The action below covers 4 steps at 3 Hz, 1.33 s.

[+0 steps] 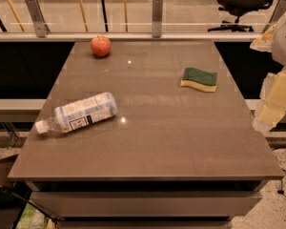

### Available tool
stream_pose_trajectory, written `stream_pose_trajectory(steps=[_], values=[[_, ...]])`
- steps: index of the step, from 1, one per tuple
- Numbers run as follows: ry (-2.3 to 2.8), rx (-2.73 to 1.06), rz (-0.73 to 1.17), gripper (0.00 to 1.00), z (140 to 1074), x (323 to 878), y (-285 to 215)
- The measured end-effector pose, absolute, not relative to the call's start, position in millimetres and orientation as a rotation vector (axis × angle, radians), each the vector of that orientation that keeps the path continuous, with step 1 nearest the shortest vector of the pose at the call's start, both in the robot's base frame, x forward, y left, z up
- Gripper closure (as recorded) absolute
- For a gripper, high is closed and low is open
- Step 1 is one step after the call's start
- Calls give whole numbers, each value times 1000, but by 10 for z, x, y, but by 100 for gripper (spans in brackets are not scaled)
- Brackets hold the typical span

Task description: Move sponge near apple

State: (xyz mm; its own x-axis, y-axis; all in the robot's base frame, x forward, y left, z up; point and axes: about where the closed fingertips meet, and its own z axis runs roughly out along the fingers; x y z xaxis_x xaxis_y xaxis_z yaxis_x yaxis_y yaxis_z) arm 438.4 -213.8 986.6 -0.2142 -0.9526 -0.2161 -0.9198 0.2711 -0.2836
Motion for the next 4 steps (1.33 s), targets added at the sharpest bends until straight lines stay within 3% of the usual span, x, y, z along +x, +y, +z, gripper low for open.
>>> stream_pose_trajectory(steps=[2,4], values=[[2157,-1663,-108,0,9926,4456,-2133],[2003,-1546,50,0,10094,4907,-2299]])
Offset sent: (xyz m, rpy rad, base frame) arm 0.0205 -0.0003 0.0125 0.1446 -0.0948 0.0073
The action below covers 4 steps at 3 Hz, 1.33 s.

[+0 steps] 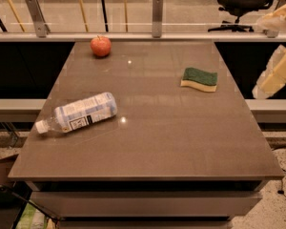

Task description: Move sponge near apple

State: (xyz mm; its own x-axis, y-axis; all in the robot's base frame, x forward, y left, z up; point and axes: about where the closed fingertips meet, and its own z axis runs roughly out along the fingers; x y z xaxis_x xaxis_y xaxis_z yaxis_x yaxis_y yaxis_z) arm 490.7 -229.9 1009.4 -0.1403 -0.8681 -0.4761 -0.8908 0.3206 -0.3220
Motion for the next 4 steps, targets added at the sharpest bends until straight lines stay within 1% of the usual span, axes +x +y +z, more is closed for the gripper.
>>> stream_pose_trajectory(steps=[1,3,4], values=[[1955,-1502,119,0,10101,5174,-2432],[2024,-1356,230,0,9843,5448,-2725],[2080,-1269,251,0,9699,5557,-2810]])
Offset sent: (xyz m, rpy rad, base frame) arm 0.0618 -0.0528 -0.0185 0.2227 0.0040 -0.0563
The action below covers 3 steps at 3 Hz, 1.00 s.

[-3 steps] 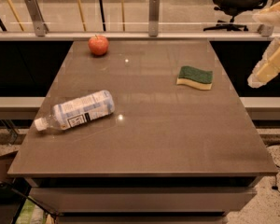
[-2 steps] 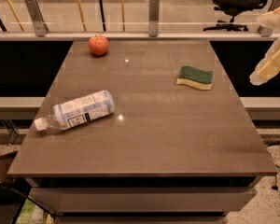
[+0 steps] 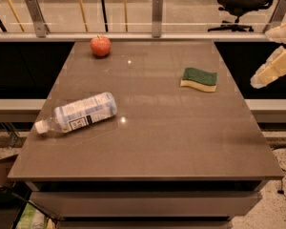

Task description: Move sponge near apple

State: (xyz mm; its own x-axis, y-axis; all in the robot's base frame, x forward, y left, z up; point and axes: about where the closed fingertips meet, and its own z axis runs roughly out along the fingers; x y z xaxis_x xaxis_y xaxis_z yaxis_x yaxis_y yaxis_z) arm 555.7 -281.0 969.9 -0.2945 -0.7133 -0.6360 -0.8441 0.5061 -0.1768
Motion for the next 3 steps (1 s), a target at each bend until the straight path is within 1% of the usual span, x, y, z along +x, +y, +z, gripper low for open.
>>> stream_pose_trajectory(steps=[2,3], values=[[2045,-1132,321,0,9496,5835,-2827],[1934,-1102,395,0,9460,5948,-2812]])
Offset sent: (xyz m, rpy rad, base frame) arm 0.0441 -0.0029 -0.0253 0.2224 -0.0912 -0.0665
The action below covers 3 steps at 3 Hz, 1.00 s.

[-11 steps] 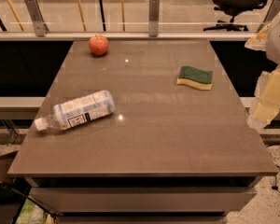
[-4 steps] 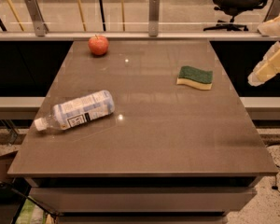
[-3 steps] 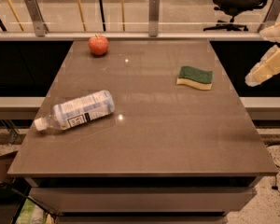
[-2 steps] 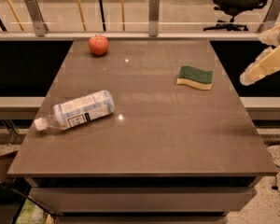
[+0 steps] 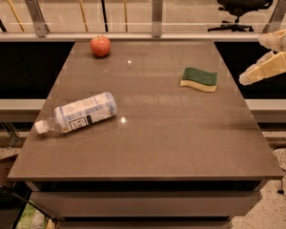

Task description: Move sponge near apple

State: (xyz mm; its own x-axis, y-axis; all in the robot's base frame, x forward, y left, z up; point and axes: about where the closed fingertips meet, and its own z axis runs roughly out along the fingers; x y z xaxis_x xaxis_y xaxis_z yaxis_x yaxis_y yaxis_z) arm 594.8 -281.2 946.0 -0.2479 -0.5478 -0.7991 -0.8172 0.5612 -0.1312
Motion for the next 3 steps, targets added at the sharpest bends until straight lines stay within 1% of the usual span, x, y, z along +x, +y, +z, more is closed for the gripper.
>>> stream_pose_trajectory(steps=[1,3], values=[[1807,-1097,493,0,9424,6046,-2745],[1780,-1084,532,0,9370,6090,-2672]])
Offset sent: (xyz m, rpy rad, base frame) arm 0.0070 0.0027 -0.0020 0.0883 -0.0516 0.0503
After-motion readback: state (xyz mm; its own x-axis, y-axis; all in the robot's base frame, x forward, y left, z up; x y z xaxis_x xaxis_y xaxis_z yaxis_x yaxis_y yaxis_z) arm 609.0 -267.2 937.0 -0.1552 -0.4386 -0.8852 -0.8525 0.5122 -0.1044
